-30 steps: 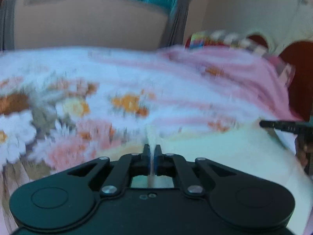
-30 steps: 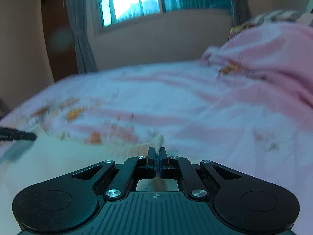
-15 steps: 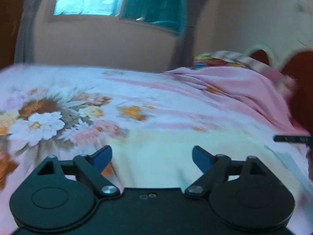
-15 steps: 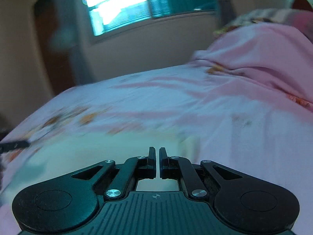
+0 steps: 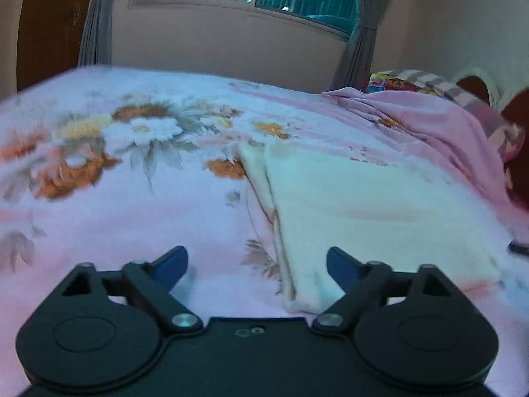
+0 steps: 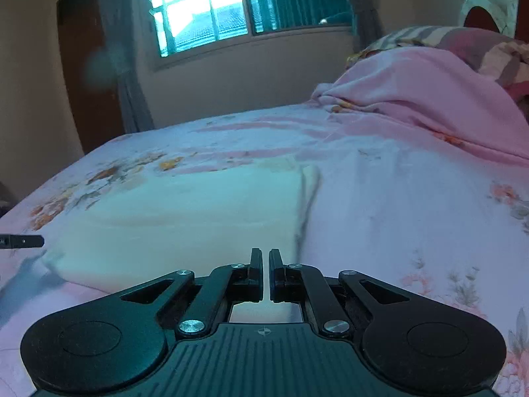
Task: Fold small clothes
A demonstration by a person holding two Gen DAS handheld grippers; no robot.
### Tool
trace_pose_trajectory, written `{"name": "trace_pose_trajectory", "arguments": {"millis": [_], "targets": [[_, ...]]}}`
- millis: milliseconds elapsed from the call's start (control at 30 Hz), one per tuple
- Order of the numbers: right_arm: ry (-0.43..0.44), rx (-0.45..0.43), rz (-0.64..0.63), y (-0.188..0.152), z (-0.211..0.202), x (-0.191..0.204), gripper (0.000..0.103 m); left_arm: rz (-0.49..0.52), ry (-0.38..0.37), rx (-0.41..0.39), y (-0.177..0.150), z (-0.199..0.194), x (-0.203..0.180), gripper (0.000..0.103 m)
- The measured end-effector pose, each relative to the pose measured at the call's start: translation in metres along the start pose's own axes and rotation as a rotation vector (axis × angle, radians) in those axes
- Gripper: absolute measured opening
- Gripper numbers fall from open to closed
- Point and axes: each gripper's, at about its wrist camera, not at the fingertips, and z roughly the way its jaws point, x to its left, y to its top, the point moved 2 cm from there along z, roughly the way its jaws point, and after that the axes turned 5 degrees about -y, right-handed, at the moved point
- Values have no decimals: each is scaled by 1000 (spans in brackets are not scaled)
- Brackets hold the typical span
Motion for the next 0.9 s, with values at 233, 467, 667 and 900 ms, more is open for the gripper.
{"name": "trace_pose_trajectory", "arguments": {"millis": [233,467,667,900], "targets": [[-31,68,42,2,18,-6,10,22,-30,47,-10,14,-3,87],[-34,94,30,-4,40,-9,75,-60,-130,65,-1,41,2,82],[-48,-66,197,17,27,-41,75,-167,-218,83,22,75,27,71],[-31,-73,75,22,24,-20,75,20,-93,53,13,48,-3,90]]}}
